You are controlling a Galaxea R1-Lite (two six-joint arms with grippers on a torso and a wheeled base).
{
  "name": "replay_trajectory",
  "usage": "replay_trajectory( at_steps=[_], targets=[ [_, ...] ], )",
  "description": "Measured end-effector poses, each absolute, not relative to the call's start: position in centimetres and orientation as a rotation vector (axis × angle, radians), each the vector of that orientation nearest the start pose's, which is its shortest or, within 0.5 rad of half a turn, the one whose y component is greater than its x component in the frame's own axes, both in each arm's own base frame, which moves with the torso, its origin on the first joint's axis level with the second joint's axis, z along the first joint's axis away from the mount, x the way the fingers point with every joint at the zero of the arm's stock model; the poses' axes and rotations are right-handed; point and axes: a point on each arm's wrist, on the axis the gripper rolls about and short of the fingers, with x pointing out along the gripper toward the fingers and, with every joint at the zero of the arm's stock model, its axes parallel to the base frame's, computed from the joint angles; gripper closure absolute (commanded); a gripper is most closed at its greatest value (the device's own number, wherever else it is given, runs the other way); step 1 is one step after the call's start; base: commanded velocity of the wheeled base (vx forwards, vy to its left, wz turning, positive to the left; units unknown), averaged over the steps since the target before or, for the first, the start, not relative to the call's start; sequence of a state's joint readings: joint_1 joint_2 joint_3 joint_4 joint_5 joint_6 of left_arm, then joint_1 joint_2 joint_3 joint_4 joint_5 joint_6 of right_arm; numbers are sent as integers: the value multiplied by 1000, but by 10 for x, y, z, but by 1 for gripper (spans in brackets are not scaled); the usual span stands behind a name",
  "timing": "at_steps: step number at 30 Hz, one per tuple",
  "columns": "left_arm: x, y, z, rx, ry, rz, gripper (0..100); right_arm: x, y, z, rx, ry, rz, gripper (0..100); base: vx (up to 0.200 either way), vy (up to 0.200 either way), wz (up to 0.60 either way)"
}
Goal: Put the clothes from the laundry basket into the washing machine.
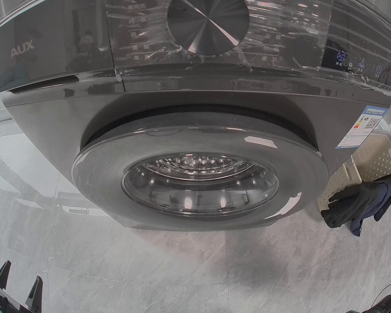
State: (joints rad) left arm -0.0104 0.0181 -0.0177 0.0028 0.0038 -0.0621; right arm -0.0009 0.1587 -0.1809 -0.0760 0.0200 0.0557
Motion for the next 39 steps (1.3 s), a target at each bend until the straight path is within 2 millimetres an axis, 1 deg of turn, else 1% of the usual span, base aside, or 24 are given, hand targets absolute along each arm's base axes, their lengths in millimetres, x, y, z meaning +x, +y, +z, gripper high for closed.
replay_trajectory(
  at_steps=[2, 5, 10, 15, 18, 28, 39],
  targets=[
    [-23, 0, 80, -63, 4, -6, 0, -13, 1, 145, 66, -69, 39, 0, 0, 0, 0],
    [-23, 0, 81, -62, 3, -6, 0, 5, 1, 157, 78, 4, 79, 0, 0, 0, 0],
    [-23, 0, 80, -62, 4, -6, 0, 37, 6, 166, 82, 133, 164, 0, 0, 0, 0],
    [-23, 0, 81, -62, 3, -6, 0, 64, 18, 173, 62, 235, 288, 0, 0, 0, 0],
    [-23, 0, 80, -63, 4, -6, 0, 80, 28, 181, 48, 271, 350, 0, 0, 0, 0],
    [-23, 0, 80, -63, 4, -6, 0, 122, 54, 205, 27, 306, 420, 0, 0, 0, 0],
    [-23, 0, 80, -62, 4, -5, 0, 155, 83, 211, 19, 279, 493, 0, 0, 0, 0]
  ],
)
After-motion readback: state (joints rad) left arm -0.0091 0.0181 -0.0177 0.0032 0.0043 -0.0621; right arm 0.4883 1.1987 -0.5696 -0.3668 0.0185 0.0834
